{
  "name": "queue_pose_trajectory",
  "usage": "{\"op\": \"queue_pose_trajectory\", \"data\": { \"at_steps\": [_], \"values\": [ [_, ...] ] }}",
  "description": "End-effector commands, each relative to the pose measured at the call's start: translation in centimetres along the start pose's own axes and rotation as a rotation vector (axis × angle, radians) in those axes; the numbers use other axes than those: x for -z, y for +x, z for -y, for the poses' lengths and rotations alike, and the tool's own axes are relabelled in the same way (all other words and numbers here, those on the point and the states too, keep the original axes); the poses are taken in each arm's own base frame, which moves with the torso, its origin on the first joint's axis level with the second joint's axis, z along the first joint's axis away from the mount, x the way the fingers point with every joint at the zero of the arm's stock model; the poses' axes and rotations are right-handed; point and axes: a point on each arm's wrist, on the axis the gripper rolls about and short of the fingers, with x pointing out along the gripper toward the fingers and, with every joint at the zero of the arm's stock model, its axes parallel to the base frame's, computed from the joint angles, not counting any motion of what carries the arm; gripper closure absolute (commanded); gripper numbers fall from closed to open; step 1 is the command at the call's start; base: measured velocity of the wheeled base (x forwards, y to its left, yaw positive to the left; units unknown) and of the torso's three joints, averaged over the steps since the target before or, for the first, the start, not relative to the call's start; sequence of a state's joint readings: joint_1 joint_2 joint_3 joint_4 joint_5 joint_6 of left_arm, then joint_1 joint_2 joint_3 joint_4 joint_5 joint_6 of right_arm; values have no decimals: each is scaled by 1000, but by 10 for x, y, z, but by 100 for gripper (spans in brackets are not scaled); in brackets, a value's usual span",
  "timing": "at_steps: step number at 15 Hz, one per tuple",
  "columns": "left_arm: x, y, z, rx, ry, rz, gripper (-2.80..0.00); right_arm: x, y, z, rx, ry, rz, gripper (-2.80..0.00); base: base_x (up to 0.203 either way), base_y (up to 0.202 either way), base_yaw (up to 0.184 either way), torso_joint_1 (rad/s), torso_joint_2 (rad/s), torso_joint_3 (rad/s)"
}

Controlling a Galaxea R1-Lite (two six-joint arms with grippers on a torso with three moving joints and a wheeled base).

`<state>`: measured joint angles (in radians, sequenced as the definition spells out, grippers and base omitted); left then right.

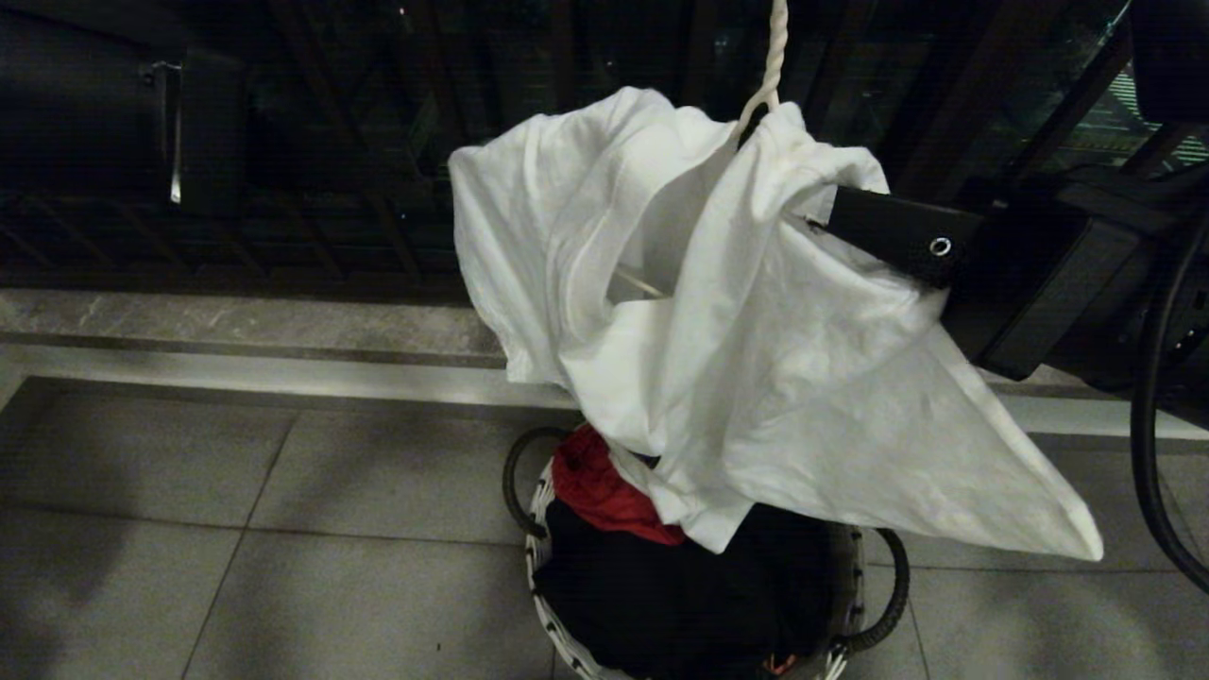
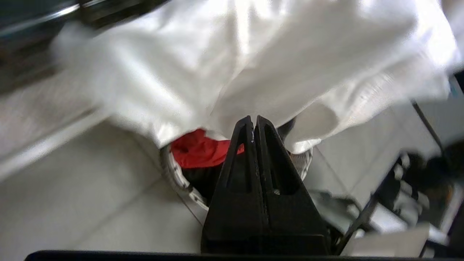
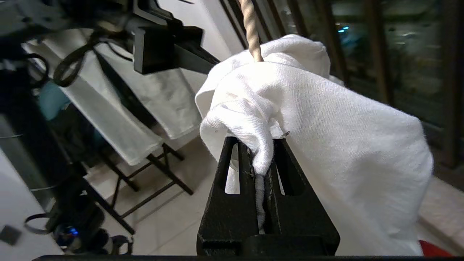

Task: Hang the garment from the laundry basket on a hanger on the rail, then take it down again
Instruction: Hang the clothes rack on the clothesline

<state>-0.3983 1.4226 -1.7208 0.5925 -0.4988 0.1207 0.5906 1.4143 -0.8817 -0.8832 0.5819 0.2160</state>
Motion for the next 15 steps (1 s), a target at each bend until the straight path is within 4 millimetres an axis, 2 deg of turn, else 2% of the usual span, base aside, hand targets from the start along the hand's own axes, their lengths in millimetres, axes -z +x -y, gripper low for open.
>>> {"op": "queue_pose_trajectory", "data": {
  "at_steps": [1,10,12,14,15],
  "values": [
    [3,8,-5,111,8,1,0,1,0,0,-7,4,-2,0,0,0,0,0,0,0],
    [5,-6,3,105,32,30,0,2,-3,-1,-38,12,-16,0,0,0,0,0,0,0],
    [6,-3,1,108,23,22,0,1,-3,-2,-39,11,-13,0,0,0,0,0,0,0],
    [8,7,-4,112,18,1,-280,1,-3,-2,-39,12,-14,0,0,0,0,0,0,0],
    [8,13,-7,118,24,-4,-280,2,-3,-2,-39,13,-16,0,0,0,0,0,0,0]
  ]
}}
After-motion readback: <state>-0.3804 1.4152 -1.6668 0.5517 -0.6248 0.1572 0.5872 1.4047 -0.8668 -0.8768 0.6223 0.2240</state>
